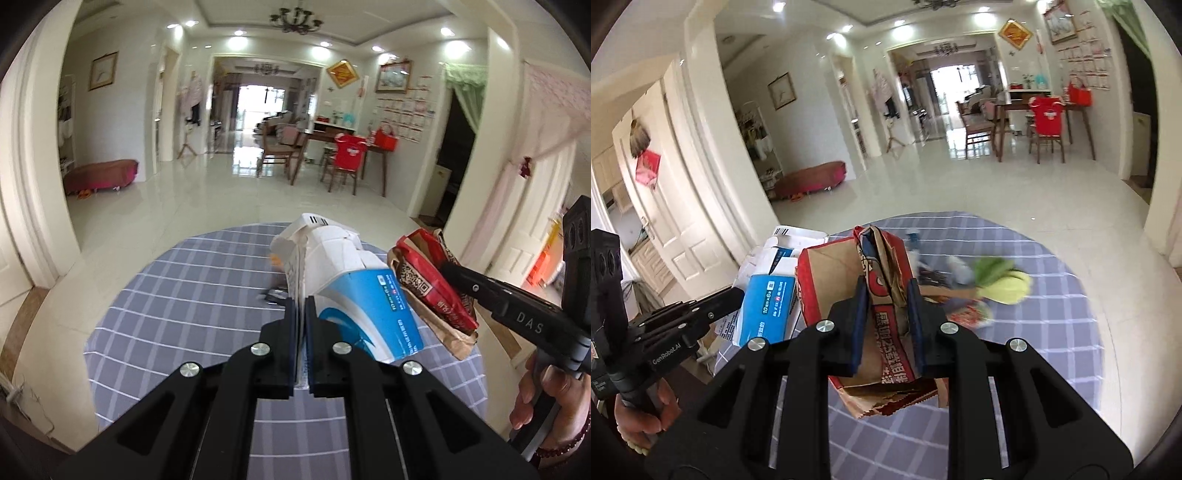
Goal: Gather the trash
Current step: 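Carry both items to the bucket and open the left tool over it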
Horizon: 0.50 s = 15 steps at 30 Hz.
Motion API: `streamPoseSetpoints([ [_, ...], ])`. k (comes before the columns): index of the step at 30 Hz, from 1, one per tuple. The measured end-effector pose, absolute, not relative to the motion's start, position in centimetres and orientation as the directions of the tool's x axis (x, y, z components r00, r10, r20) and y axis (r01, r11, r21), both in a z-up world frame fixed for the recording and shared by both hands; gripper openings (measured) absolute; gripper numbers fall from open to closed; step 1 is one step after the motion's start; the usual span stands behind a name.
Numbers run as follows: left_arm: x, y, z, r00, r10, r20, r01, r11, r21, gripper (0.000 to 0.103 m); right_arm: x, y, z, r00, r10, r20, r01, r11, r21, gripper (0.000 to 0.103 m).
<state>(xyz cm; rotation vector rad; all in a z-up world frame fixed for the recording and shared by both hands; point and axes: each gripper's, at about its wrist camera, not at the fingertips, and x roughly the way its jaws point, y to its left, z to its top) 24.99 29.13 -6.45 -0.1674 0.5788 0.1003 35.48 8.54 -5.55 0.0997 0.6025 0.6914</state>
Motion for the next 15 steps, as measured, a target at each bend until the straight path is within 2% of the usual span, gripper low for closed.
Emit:
streamPoseSetpoints([
  [10,28.2,16.1,-7.7,0.804,-0.114,-0.583,0.06,0.992,-0.112,0.005,32.5,-7.0,-7.6,0.719,0.512,-0.47,-0.39,0.857,0.336,0.021],
  [15,30.2,7.7,-10.2,0.749,-0.214,-0.627,0.19,0.976,-0.106,0.005,30.7,-16.4,-10.4,0.779,0.39,-0.49,-0.231,0.906,0.355,0.021],
])
